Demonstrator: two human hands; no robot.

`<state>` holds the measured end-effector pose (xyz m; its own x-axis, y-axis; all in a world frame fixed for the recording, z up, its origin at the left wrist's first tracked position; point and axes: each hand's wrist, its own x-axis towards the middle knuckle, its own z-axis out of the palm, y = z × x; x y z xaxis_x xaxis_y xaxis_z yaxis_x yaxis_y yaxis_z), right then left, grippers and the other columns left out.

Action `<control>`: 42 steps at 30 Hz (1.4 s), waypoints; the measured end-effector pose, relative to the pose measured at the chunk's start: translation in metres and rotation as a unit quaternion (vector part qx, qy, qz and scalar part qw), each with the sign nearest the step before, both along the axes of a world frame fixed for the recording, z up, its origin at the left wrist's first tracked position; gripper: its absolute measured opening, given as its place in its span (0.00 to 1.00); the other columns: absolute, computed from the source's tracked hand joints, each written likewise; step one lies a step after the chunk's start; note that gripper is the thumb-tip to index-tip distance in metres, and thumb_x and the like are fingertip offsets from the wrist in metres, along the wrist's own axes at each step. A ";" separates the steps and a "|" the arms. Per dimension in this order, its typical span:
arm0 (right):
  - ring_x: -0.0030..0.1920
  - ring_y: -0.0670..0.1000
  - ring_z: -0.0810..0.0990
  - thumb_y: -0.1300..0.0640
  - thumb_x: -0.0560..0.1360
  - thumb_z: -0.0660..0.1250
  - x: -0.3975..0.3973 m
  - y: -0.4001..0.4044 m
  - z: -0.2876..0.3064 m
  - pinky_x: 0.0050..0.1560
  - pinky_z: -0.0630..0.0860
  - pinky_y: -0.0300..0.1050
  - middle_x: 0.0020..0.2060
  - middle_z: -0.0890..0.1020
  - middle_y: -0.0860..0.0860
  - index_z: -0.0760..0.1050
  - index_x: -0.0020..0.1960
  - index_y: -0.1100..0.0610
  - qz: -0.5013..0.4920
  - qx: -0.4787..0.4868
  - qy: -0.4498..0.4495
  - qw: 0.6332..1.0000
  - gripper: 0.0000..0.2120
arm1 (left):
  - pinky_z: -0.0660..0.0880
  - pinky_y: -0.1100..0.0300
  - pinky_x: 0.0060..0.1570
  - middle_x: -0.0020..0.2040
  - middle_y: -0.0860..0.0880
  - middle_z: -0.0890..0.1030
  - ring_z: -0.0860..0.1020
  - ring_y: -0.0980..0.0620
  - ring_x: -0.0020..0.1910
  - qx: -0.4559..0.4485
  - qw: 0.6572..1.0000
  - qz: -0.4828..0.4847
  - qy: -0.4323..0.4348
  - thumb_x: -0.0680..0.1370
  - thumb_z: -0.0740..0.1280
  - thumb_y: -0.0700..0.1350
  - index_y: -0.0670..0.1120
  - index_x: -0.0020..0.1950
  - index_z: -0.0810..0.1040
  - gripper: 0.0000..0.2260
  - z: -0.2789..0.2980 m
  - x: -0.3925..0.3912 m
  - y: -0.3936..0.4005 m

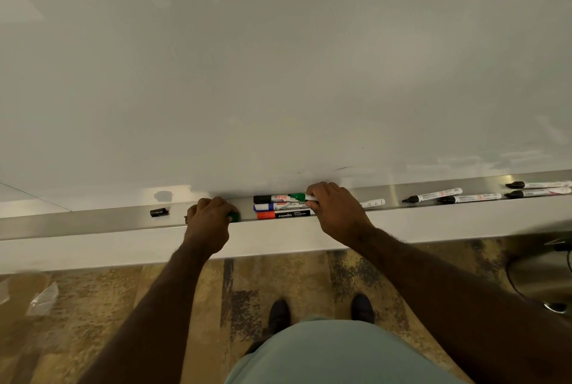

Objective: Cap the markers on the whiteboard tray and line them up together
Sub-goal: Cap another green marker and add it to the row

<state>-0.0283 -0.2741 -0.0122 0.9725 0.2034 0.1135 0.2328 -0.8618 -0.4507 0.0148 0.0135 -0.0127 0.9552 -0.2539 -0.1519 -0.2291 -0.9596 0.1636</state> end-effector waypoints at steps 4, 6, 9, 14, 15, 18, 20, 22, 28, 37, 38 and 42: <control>0.47 0.53 0.74 0.52 0.79 0.58 0.001 0.002 0.000 0.43 0.71 0.48 0.50 0.78 0.53 0.69 0.57 0.53 0.003 -0.013 0.003 1.000 0.09 | 0.63 0.50 0.60 0.57 0.52 0.77 0.70 0.47 0.59 0.036 0.999 -0.007 0.013 0.79 0.60 0.43 0.55 0.58 0.78 0.13 0.002 0.002 -0.005; 0.47 0.53 0.74 0.50 0.80 0.56 0.002 0.003 -0.001 0.40 0.70 0.47 0.50 0.78 0.52 0.68 0.58 0.51 0.003 -0.027 0.006 1.000 0.09 | 0.62 0.50 0.60 0.57 0.52 0.76 0.70 0.47 0.58 0.041 0.999 -0.008 0.019 0.79 0.59 0.43 0.56 0.57 0.78 0.13 0.004 0.003 -0.008; 0.47 0.51 0.75 0.47 0.80 0.52 0.004 0.004 0.000 0.37 0.67 0.44 0.50 0.77 0.49 0.67 0.59 0.48 -0.003 -0.034 0.023 0.999 0.10 | 0.61 0.50 0.60 0.56 0.53 0.78 0.70 0.48 0.58 0.020 1.000 -0.009 0.019 0.79 0.60 0.43 0.56 0.55 0.77 0.11 0.006 0.002 -0.010; 0.46 0.51 0.77 0.45 0.81 0.50 0.005 0.005 0.002 0.38 0.68 0.45 0.53 0.78 0.48 0.66 0.59 0.47 -0.013 -0.026 0.046 0.999 0.12 | 0.62 0.50 0.60 0.57 0.53 0.78 0.70 0.48 0.58 0.009 0.999 -0.018 0.047 0.79 0.60 0.43 0.56 0.57 0.77 0.11 0.005 0.003 -0.013; 0.46 0.51 0.77 0.45 0.81 0.51 0.005 0.006 0.002 0.39 0.69 0.46 0.54 0.78 0.48 0.67 0.60 0.47 -0.013 -0.026 0.047 0.998 0.12 | 0.62 0.51 0.61 0.57 0.53 0.77 0.70 0.48 0.58 0.004 0.998 -0.016 0.054 0.79 0.61 0.43 0.56 0.57 0.77 0.12 0.004 0.002 -0.014; 0.48 0.52 0.78 0.45 0.80 0.52 0.004 0.007 0.005 0.42 0.72 0.47 0.54 0.78 0.48 0.68 0.60 0.48 -0.013 -0.019 0.044 0.999 0.13 | 0.63 0.51 0.61 0.57 0.52 0.77 0.71 0.49 0.57 -0.027 0.999 -0.010 0.045 0.78 0.62 0.40 0.54 0.57 0.78 0.13 0.002 0.002 -0.015; 0.48 0.52 0.78 0.46 0.80 0.55 0.003 0.008 0.008 0.43 0.72 0.46 0.55 0.78 0.48 0.69 0.60 0.49 -0.001 -0.005 0.040 0.999 0.13 | 0.69 0.54 0.58 0.56 0.50 0.77 0.74 0.49 0.56 -0.132 0.990 0.028 0.037 0.77 0.63 0.37 0.50 0.56 0.79 0.12 0.002 0.003 -0.016; 0.49 0.52 0.78 0.47 0.78 0.58 0.002 0.010 0.011 0.44 0.74 0.46 0.55 0.78 0.48 0.70 0.61 0.50 0.020 0.005 0.032 0.999 0.14 | 0.72 0.63 0.51 0.56 0.49 0.77 0.76 0.51 0.53 -0.261 0.961 0.082 0.045 0.77 0.64 0.36 0.48 0.56 0.79 0.11 0.008 0.003 -0.019; 0.48 0.51 0.77 0.48 0.77 0.60 0.002 0.014 0.017 0.41 0.74 0.45 0.51 0.79 0.48 0.72 0.61 0.49 0.050 0.006 0.008 0.999 0.14 | 0.73 0.67 0.43 0.50 0.55 0.81 0.80 0.55 0.50 -0.423 0.888 0.146 0.106 0.78 0.66 0.39 0.54 0.51 0.79 0.09 0.025 0.001 -0.034; 0.48 0.50 0.77 0.47 0.78 0.59 0.003 0.016 0.022 0.38 0.69 0.41 0.51 0.78 0.48 0.72 0.62 0.49 0.057 0.000 -0.002 0.998 0.15 | 0.78 0.67 0.47 0.48 0.52 0.84 0.81 0.55 0.50 -0.497 0.838 0.148 0.167 0.77 0.67 0.38 0.52 0.48 0.81 0.09 0.032 -0.007 -0.050; 0.47 0.50 0.77 0.47 0.78 0.59 0.002 0.016 0.023 0.38 0.69 0.41 0.51 0.78 0.48 0.73 0.62 0.49 0.059 0.001 -0.003 0.998 0.15 | 0.78 0.65 0.48 0.48 0.52 0.84 0.82 0.55 0.49 -0.499 0.837 0.146 0.170 0.77 0.67 0.38 0.51 0.49 0.81 0.09 0.033 -0.008 -0.052; 0.44 0.50 0.77 0.49 0.77 0.61 0.000 0.020 0.025 0.37 0.68 0.40 0.49 0.79 0.49 0.74 0.62 0.50 0.066 0.021 -0.016 0.997 0.14 | 0.79 0.66 0.43 0.45 0.49 0.85 0.84 0.55 0.43 -0.547 0.802 0.164 0.175 0.76 0.68 0.36 0.47 0.50 0.82 0.08 0.034 -0.013 -0.064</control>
<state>-0.0287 -0.2544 0.0130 0.9330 0.3243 0.1556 0.3585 -0.8026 -0.4767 0.0021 -0.0502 0.0211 0.9451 -0.1624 -0.2837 0.2505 -0.1978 0.9477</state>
